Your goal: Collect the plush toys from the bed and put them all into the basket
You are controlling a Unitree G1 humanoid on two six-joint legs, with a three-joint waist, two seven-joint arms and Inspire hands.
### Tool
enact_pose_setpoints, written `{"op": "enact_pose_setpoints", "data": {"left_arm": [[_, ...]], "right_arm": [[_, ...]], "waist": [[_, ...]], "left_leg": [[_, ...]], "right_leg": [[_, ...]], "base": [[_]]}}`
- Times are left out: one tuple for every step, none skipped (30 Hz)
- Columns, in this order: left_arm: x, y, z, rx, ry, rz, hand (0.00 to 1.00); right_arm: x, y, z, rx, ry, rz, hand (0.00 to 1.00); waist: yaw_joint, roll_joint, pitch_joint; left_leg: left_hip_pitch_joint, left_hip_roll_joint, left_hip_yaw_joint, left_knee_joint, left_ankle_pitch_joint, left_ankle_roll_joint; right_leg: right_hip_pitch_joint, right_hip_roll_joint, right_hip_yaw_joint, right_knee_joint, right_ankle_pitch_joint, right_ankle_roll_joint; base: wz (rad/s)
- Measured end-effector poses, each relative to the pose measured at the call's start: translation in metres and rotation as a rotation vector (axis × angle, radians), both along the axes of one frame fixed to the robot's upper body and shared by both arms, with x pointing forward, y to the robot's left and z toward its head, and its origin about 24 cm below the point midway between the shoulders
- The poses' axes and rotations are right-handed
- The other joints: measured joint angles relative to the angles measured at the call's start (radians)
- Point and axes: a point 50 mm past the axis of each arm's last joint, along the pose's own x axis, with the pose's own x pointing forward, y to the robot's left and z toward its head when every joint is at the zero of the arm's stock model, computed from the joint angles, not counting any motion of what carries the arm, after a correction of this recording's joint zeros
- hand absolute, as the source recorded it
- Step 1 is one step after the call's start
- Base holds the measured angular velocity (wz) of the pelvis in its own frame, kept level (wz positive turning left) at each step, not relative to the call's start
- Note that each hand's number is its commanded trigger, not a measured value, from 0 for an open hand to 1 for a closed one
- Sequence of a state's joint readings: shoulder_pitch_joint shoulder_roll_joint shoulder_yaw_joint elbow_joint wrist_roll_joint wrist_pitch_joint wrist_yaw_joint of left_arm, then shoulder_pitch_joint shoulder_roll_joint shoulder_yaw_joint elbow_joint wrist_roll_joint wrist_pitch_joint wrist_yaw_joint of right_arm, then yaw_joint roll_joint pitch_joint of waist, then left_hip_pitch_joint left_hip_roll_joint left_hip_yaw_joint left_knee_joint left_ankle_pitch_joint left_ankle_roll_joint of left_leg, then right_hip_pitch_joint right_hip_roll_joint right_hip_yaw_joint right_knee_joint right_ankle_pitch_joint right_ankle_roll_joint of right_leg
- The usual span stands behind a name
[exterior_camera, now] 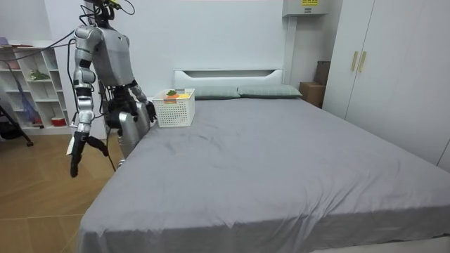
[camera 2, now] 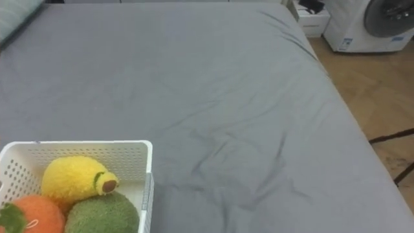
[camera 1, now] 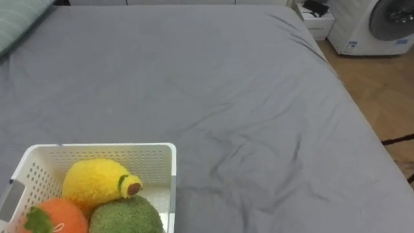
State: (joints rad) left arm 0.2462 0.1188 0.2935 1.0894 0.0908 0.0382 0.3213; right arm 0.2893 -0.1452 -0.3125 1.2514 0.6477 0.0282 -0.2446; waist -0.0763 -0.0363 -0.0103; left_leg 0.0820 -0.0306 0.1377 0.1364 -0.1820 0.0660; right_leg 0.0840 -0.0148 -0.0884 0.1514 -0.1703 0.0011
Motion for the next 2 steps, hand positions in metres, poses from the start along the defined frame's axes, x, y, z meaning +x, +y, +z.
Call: {"op": "enact_pose_setpoints", "data": {"left_arm": [[0.0008, -0.0006, -0.0003, -0.004, 0.002, -0.001, 0.0], [0.0005, -0.0017, -0.0008, -0.009, 0.007, 0.001, 0.0]], "right_arm": [[-0.0001, 0.0026, -0.001, 0.021, 0.003, 0.016, 0.0], [0.0014, 0.0069, -0.003, 0.057, 0.001, 0.031, 0.0]], "waist": [[0.001, 0.0, -0.0001], [0.001, 0.001, -0.0001]], "left_leg": [[0.001, 0.0, 0.0, 0.001, 0.0, 0.0], [0.002, 0.0, 0.0, 0.001, 0.0, 0.0]], "right_leg": [[0.0, 0.0, -0.002, -0.001, 0.0, 0.0], [0.001, 0.0, -0.007, 0.0, -0.001, 0.0]], "base": [[0.0], [0.0]]}}
